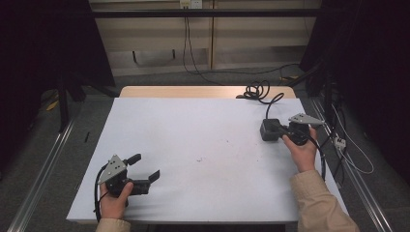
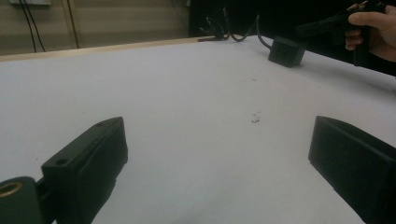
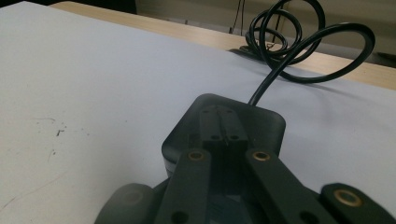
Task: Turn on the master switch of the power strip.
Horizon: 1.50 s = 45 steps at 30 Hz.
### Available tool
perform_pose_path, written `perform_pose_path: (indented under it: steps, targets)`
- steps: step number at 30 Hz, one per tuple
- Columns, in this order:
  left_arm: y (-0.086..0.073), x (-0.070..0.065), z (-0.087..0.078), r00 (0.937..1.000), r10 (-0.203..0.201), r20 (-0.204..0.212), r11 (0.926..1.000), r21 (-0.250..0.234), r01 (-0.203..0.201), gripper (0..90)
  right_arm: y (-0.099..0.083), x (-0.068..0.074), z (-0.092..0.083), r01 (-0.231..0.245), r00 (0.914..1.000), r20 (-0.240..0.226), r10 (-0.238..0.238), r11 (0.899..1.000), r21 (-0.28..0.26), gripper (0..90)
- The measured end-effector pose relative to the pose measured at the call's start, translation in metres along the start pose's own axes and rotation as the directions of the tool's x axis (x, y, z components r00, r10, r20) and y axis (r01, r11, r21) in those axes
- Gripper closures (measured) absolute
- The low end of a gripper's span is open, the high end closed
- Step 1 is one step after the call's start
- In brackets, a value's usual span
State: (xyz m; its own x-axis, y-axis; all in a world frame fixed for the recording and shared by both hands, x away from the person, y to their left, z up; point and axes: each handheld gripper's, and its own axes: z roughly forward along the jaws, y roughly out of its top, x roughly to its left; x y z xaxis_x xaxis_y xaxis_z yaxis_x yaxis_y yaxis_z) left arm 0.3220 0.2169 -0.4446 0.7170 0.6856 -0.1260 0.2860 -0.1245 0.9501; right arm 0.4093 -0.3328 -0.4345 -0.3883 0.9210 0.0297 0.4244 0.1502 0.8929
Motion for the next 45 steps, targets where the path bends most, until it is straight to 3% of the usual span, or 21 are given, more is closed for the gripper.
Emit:
perform_pose_path:
  steps: [2, 8, 15, 21, 24, 30, 33, 45]
  targets:
    - [0.0, 0.0, 0.0, 1.0, 0.003, 0.003, 1.0, 0.001, -0.003, 4.1, 0.0, -0.002, -0.001, -0.017, 0.9996, -0.022, 0.017, 1.0, 0.004, 90.0]
    - [0.001, 0.0, -0.001, 1.0, 0.001, 0.001, 1.0, -0.006, -0.001, 4.1, 0.0, -0.004, -0.003, -0.031, 0.9991, -0.029, 0.031, 1.0, 0.002, 89.5]
    - [0.0, 0.001, -0.003, 1.0, -0.001, -0.001, 0.9999, -0.013, 0.001, 4.0, 0.005, 0.004, -0.005, -0.02, 0.9984, -0.053, 0.019, 1.0, -0.011, 76.8]
    - [0.001, 0.001, -0.002, 1.0, -0.005, 0.001, 0.9998, -0.017, 0.005, 4.1, 0.007, 0.014, -0.007, -0.048, 0.9942, -0.097, 0.048, 0.999, -0.002, 61.8]
    - [0.001, 0.0, -0.001, 1.0, -0.006, 0.005, 0.9999, -0.014, 0.006, 4.0, 0.006, 0.02, -0.011, -0.02, 0.9946, -0.102, 0.02, 1.0, -0.001, 53.3]
    - [0.001, 0.001, -0.002, 0.9999, -0.007, 0.007, 0.9998, -0.021, 0.007, 4.0, 0.002, 0.031, -0.024, -0.046, 0.9864, -0.158, 0.045, 0.999, -0.003, 38.5]
    - [0.001, 0.002, -0.003, 0.9999, -0.013, 0.006, 0.9997, -0.022, 0.013, 4.0, -0.002, 0.037, -0.029, -0.036, 0.9843, -0.173, 0.034, 0.999, -0.009, 33.0]
    - [0.001, 0.003, -0.004, 0.9997, -0.023, -0.001, 0.9993, -0.03, 0.023, 4.0, -0.019, 0.061, -0.043, -0.035, 0.9709, -0.237, 0.031, 0.999, -0.011, 23.2]
